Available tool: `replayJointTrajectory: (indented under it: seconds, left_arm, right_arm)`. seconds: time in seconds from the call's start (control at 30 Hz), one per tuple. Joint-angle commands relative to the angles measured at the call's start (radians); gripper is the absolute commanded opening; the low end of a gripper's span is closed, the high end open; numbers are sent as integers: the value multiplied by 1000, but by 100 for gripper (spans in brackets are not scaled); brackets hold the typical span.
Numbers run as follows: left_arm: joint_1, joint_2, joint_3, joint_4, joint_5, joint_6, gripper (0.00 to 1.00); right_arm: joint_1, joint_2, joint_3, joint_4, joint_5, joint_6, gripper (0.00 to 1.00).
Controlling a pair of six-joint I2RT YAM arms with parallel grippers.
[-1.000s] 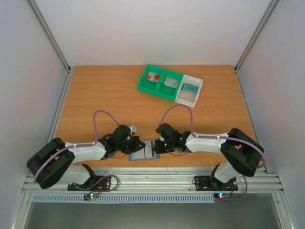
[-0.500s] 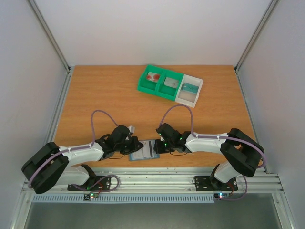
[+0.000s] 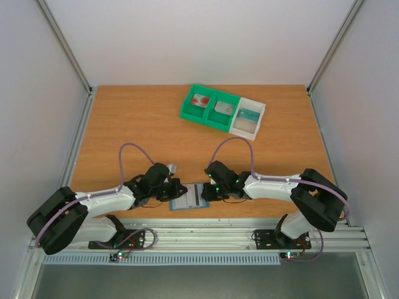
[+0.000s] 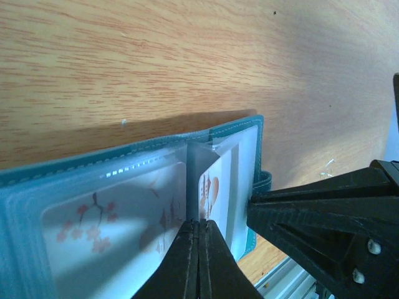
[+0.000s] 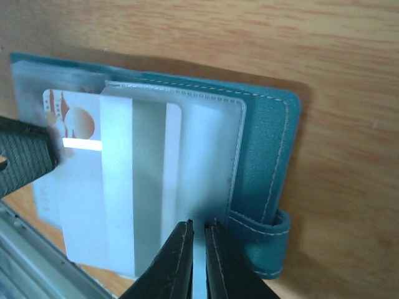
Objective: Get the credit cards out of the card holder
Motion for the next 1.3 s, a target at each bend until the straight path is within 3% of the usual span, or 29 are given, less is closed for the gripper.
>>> replayJointTrajectory:
  seconds: [0.0, 0.27, 0.63, 0.97, 1.17, 1.27]
  left_arm:
    - [1, 3, 7, 60, 20, 6, 0]
    - [1, 28, 6, 90, 35, 2, 1]
    - [2, 36, 10, 101, 39, -7, 0]
    - [0, 94, 19, 196, 85, -32, 15]
    - [1, 67, 7, 180, 62, -32, 2]
    - [0, 38, 4, 138, 38, -27, 0]
  right_arm:
    - [6, -79, 43, -107, 1, -5, 8]
    - [7, -82, 61, -99, -12, -4, 13]
    - [7, 51, 76, -36, 3, -5, 9]
    - [7, 78, 47, -12, 14, -4, 7]
    - [7, 81, 39, -14, 26, -6, 7]
    - [7, 80, 34, -13, 30, -7, 7]
